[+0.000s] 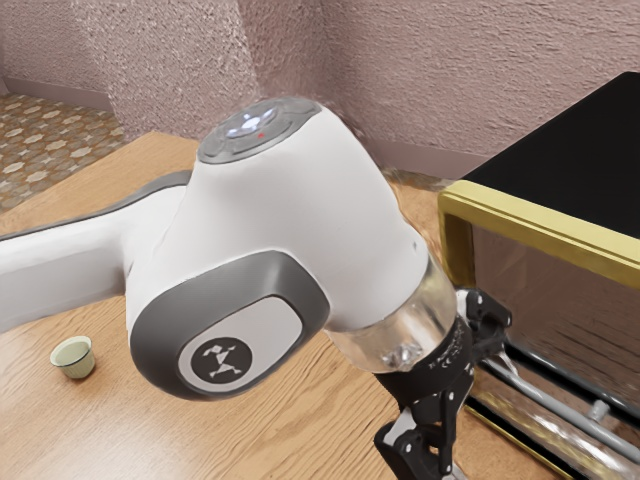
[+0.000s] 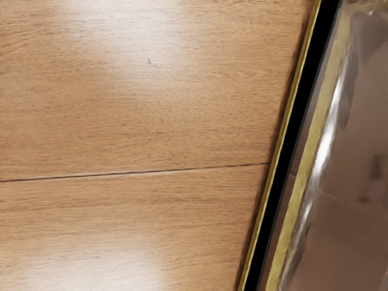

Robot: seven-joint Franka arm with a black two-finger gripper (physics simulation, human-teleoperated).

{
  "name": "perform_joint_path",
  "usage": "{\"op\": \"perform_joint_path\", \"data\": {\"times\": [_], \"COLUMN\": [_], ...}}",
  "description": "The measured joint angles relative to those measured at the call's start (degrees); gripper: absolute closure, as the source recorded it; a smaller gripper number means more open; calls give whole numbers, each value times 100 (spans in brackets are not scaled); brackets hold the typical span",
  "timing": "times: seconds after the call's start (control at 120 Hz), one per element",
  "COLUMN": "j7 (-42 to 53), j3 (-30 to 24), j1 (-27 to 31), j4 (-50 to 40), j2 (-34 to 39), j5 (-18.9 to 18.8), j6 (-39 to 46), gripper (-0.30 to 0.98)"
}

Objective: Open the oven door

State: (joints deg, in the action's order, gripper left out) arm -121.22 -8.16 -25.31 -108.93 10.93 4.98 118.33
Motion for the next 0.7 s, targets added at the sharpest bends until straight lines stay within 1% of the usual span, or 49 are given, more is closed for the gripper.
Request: {"op": "perform_joint_path", "data": {"times": [0.092, 0.108, 0.125, 0.142, 0.167, 0.175, 0.183, 0.192, 0.2, 0.208, 0.267, 0.317, 0.367, 0.408, 0.442, 0.458, 0.5, 0.533, 0.567, 0.608, 0.65, 0.7], "j7": [-15, -40, -62, -84, -120, -128, -134, -139, -145, -149, -209, -262, -312, -348, -372, -383, -456, -572, -715, -900, -1069, -1255], "j3": [-44, -50, -68, -104, -202, -251, -332, -415, -513, -599, -1334, -1725, -1844, -1624, -1484, -1441, -1346, -1132, -666, -47, 258, 447], "j1": [132, 196, 273, 364, 569, 655, 772, 910, 1055, 1185, 2017, 2403, 2568, 2788, 2983, 3105, 3474, 3591, 3373, 2980, 2808, 2717], "j4": [-695, -845, -1016, -1188, -1460, -1554, -1663, -1767, -1880, -1977, -2594, -2871, -2961, -2939, -2644, -2315, -1027, -72, 480, 814, 931, 910], "j2": [485, 591, 715, 845, 1072, 1157, 1271, 1386, 1520, 1635, 2516, 2951, 3083, 3034, 2881, 2752, 2181, 1667, 1289, 970, 796, 706], "j5": [-40, -55, -67, -86, 16, 51, 98, 135, 158, 172, 359, 540, 668, 739, 724, 682, 593, 549, 521, 415, 322, 221], "j6": [246, 316, 374, 436, 539, 568, 595, 619, 644, 668, 839, 949, 1018, 1054, 975, 843, 275, -235, -683, -1153, -1534, -1902], "gripper": [2, 6, 18, 38, 44, 61, 67, 69, 76, 66, 47, 34, 25, 20, 16, 15, 12, 10, 8, 7, 5, 4]}}
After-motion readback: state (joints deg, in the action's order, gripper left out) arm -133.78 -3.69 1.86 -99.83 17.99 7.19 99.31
